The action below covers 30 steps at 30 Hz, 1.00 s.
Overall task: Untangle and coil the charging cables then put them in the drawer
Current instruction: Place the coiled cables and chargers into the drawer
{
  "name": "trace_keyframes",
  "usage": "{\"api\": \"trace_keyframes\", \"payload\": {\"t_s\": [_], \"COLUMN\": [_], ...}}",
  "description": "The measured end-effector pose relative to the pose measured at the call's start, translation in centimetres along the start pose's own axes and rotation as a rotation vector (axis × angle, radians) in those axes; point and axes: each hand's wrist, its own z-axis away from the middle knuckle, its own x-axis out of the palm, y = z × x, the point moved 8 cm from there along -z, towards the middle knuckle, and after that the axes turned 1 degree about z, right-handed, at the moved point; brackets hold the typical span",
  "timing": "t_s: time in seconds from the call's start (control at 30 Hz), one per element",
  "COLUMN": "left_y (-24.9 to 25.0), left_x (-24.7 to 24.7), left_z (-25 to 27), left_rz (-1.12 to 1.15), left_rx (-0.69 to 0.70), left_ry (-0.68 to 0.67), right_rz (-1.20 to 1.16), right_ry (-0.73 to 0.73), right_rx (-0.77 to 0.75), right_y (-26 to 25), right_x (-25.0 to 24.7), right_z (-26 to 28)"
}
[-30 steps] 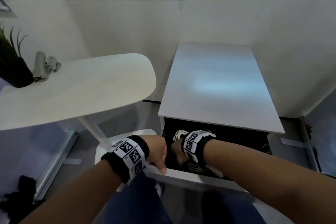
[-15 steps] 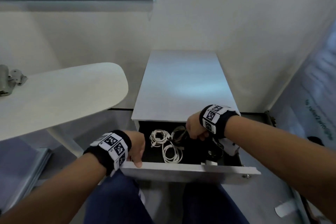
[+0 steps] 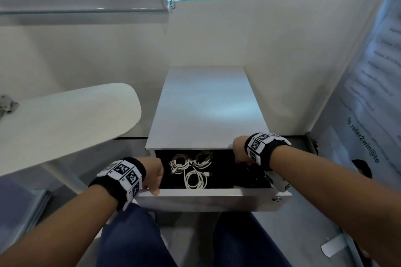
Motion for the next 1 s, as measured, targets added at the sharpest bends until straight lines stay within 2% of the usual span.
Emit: {"api": "trace_keyframes", "payload": {"t_s": [0.07, 0.13, 0.23, 0.37, 0.5, 0.63, 0.73, 1.0], "left_y": [0.3, 0.4, 0.2, 0.1, -0.6, -0.2, 0.3, 0.5], "left_x": [-0.8, -2.1, -3.2, -3.1, -3.7, -5.1, -5.9, -7.2], "left_z": [0.1, 0.7, 1.1, 0.1, -1.7, -2.5, -2.9, -3.8], "left_rz": [-0.05, -0.091, -0.18, -0.185, -0.197, -0.197, -0.174, -0.274], "left_rx": [0.004, 0.003, -0.019, -0.059, -0.093, -0.081, -0.08, -0.134], "left_ry": [0.071, 0.228, 0.41, 0.357, 0.309, 0.339, 0.351, 0.467], "right_rz": [-0.072, -0.115, -0.179, -0.136, -0.019, 0.06, 0.024, -0.003], "right_ry": [0.114, 0.22, 0.277, 0.178, 0.115, 0.214, 0.284, 0.316], "right_rx": [0.001, -0.021, -0.045, -0.129, -0.13, -0.13, -0.119, -0.076], "right_y": [-0.9, -1.4, -1.7, -2.9, -3.0, -3.1, -3.3, -3.1], "right_x": [-1.7, -3.1, -3.3, -1.8, -0.5, 0.1, -0.3, -2.1], "right_z": [1.1, 1.6, 1.7, 1.3, 1.3, 0.6, 0.4, -0.3]}}
